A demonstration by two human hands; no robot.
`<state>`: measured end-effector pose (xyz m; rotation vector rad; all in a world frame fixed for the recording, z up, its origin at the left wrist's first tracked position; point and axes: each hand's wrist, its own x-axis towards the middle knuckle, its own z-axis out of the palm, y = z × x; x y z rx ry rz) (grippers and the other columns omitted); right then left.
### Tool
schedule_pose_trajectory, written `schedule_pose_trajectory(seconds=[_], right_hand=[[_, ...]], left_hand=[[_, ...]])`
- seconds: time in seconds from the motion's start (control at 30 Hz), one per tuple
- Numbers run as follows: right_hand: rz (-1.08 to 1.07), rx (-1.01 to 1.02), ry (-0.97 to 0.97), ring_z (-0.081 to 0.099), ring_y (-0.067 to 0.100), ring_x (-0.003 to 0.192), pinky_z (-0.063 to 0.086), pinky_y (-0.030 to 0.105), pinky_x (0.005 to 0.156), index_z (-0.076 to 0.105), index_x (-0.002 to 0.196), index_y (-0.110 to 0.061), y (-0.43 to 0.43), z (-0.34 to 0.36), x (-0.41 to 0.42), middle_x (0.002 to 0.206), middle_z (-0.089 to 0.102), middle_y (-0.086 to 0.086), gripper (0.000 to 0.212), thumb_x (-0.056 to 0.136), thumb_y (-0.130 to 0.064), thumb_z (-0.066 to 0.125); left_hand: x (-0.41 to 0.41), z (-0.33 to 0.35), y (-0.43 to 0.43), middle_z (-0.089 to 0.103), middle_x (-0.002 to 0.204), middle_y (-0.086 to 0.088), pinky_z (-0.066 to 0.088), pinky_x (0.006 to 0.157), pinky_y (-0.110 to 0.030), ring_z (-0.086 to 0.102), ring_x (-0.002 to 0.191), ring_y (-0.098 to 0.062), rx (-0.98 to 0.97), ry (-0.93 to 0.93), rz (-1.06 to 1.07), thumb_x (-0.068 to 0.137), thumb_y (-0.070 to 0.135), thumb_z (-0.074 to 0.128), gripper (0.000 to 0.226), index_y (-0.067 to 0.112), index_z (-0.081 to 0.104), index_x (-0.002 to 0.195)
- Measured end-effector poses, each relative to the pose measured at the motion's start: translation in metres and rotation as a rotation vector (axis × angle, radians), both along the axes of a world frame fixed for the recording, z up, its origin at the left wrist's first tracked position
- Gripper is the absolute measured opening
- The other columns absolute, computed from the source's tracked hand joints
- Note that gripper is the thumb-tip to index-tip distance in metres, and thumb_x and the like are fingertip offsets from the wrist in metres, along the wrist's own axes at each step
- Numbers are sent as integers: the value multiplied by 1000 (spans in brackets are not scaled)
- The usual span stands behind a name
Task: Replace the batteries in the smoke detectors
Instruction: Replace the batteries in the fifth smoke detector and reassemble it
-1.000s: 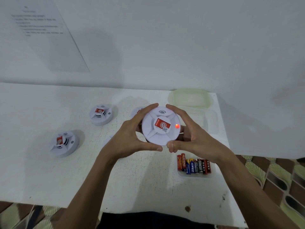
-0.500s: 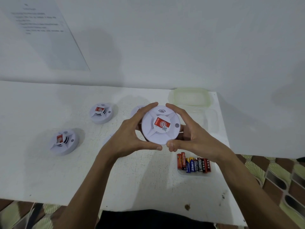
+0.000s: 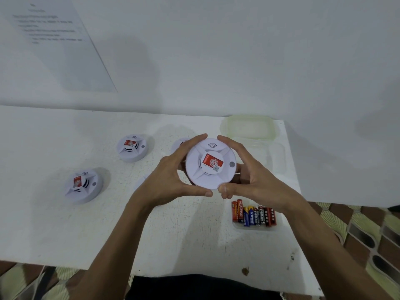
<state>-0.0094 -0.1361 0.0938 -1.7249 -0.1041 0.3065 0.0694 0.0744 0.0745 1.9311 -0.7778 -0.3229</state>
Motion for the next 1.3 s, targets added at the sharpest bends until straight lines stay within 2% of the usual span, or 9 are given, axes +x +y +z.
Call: schedule_pose_trajectory(seconds=[0.13,0.67,0.87,1.03,1.13,1.2,1.3], right_hand=[[1,-4,6,68,26,77,59,36,78,25,144,-48,0,-1,0,119,63,5,90,85,0,72],[-13,12,1,68,26,77,59,35,77,26,144,-49,7,-4,2,117,64,9,89,85,0,72],[2,-25,7,69,31,80,58,30,74,27,143,-54,20,-6,10,115,65,5,92,83,-3,75],[10,-68,-32,70,21,89,57,29,77,25,143,-56,37,-11,28,118,66,-6,94,81,-9,78],[9,-115,-31,68,11,99,56,23,82,17,147,-51,55,-13,42,128,59,-12,99,80,-12,79],[4,-151,-46,64,6,106,55,21,86,13,149,-46,70,-15,54,137,51,-15,100,80,-16,80],[-20,-180,-72,61,5,111,55,30,92,15,149,-42,98,-17,75,138,47,-20,98,79,-21,81]], left_hand=[[0,0,0,38,131,41,42,83,-4,44,120,6,7,2,2,60,50,80,92,59,25,133],[1,-3,6,40,133,38,43,88,-8,45,122,5,4,18,-6,62,42,83,96,45,27,139],[3,-4,23,43,133,34,40,90,-7,44,123,4,-19,52,19,63,32,85,96,37,28,141],[12,-2,41,41,125,45,37,91,-5,43,120,12,-5,69,69,61,55,79,94,46,25,137],[23,-4,60,45,131,32,44,90,-11,50,117,3,3,41,117,59,44,84,98,36,29,140],[32,-3,74,48,131,22,50,84,-17,56,111,-4,14,12,142,58,45,84,98,32,32,140],[50,-2,100,51,128,20,54,80,-22,59,105,-6,19,-3,176,58,43,85,97,33,33,139]])
